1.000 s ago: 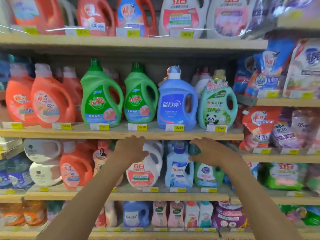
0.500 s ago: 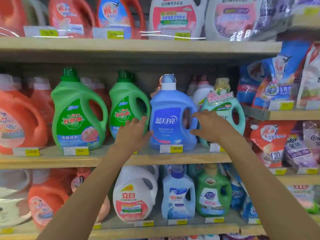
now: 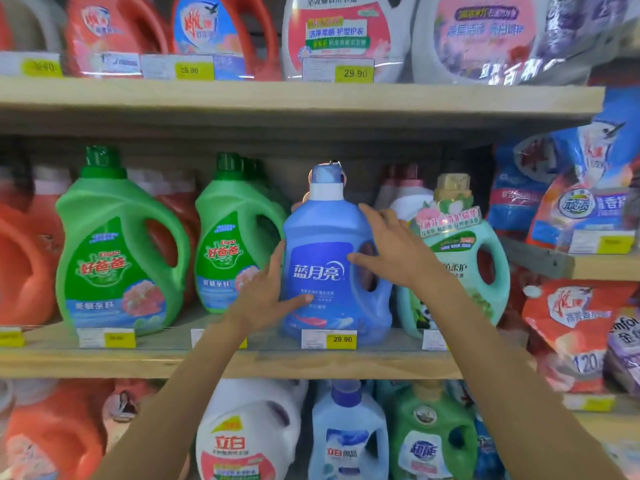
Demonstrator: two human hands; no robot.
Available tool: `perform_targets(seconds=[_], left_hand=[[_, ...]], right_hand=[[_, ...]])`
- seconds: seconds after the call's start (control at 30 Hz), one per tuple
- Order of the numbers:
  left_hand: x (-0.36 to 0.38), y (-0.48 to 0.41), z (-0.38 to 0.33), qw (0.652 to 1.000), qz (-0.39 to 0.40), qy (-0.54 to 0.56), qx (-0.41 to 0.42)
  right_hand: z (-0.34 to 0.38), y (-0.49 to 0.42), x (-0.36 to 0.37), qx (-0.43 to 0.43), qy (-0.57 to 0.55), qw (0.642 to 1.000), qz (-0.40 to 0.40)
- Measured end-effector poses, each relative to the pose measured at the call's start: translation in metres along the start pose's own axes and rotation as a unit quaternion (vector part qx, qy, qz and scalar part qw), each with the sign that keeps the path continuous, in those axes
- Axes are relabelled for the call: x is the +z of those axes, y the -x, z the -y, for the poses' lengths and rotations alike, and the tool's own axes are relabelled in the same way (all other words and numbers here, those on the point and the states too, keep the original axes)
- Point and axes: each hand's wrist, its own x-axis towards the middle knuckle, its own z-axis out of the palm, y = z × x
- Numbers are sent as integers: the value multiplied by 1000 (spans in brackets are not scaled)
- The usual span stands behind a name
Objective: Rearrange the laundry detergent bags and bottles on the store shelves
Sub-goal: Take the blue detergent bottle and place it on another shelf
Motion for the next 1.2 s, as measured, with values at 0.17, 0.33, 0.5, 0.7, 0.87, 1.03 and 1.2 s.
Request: perform_targets(seconds=[0.17,0.33,0.5,0.7,0.87,1.03,1.2], left_hand=[[18,-8,14,985,43,166,29],[17,-16,16,967,63,246,9],[19,-23,21,960,63,272,2],[17,-23,32,963,56,264,-6],[11,-13,22,963,59,263,7],[5,-5,25,963,63,259,23],[10,3,23,965,41,258,30]], right_hand=[[-7,-11,19,-12,-134,991,7],[-9,-16,30,7,-203,979,-17],[-13,-13,30,8,-237,971,-17],[-14,-12,34,-8,-267,963,-29],[-16,-11,35,-34,-290,956,-44],[-17,-8,35,-49,-314,946,-61],[-16,2,37,-60,-304,946,-97]])
